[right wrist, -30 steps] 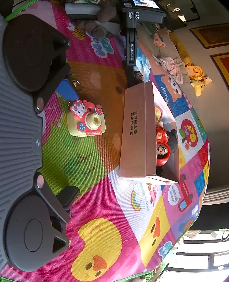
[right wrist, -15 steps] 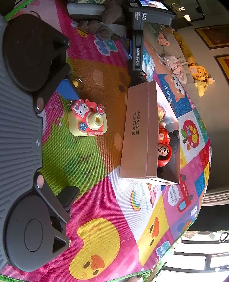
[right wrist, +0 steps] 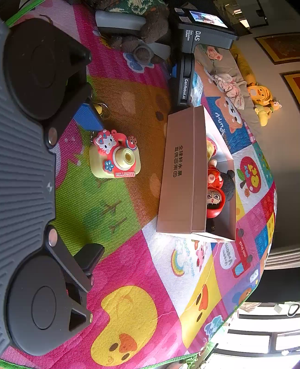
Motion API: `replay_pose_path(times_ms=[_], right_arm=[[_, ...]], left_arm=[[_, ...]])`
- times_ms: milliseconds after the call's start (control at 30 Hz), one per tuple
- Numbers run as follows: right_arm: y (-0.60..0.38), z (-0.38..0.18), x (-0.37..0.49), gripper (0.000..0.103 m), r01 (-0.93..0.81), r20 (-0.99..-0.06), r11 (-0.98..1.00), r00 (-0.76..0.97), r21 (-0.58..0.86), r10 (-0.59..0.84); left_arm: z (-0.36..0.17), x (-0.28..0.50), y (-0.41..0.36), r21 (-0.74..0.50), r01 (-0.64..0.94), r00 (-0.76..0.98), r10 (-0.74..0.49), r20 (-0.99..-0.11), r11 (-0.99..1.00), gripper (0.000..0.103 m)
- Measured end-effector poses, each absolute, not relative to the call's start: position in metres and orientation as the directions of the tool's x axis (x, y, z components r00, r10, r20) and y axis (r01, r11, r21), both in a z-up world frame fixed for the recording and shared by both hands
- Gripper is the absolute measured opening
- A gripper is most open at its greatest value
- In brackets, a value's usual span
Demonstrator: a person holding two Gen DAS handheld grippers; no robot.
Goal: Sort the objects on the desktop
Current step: 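Grasp the black cylindrical handle with the left gripper while the right approaches the pink Hello Kitty toy, then grasp the pink Hello Kitty toy with the right gripper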
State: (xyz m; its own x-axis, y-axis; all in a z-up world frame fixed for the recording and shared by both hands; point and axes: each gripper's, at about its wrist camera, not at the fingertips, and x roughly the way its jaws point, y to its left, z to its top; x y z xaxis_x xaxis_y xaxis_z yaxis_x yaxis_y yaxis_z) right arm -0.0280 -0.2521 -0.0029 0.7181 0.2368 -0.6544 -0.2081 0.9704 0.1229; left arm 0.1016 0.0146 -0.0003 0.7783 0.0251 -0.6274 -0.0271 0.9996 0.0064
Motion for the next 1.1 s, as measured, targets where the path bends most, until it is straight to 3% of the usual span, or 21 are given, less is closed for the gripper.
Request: replay_pose_path(times_ms=[100,367,467,533,900,1100], right_arm=[[-0.252,-0.003,-0.028,0.103,-0.208,-0.655,0.970,0.718,0.122,0.237],[-0.240,-0.004,-0.026,0.103,-0.240,-0.689,0.970,0.699,0.028,0.193],[-0.237,-0.003,-0.026,0.103,-0.246,-0.696,0.969,0.694,0.009,0.182],[-0.237,-0.004,-0.026,0.103,-0.246,-0.697,0.969,0.694,0.006,0.181],[-0.241,0.015,-0.030,0.103,-0.234,-0.652,0.970,0.728,0.057,0.214],[-0.234,0.010,-0.015,0.103,-0.185,-0.694,0.978,0.693,0.094,0.198]], left_arm=[[0.002,0.084,0.015,0.020,0.000,0.783,0.012,-0.622,1.000,0.081],[0.003,-0.006,0.001,-0.035,0.180,0.738,-0.159,-0.656,0.983,0.082],[0.001,-0.027,-0.002,-0.001,0.178,0.744,-0.136,-0.654,0.984,0.085],[0.000,-0.031,-0.002,-0.017,0.171,0.740,-0.140,-0.657,0.985,0.095],[-0.003,-0.037,0.000,-0.052,0.170,0.752,-0.164,-0.638,0.984,0.100],[-0.003,-0.039,0.004,-0.081,0.170,0.756,-0.183,-0.629,0.982,0.101]])
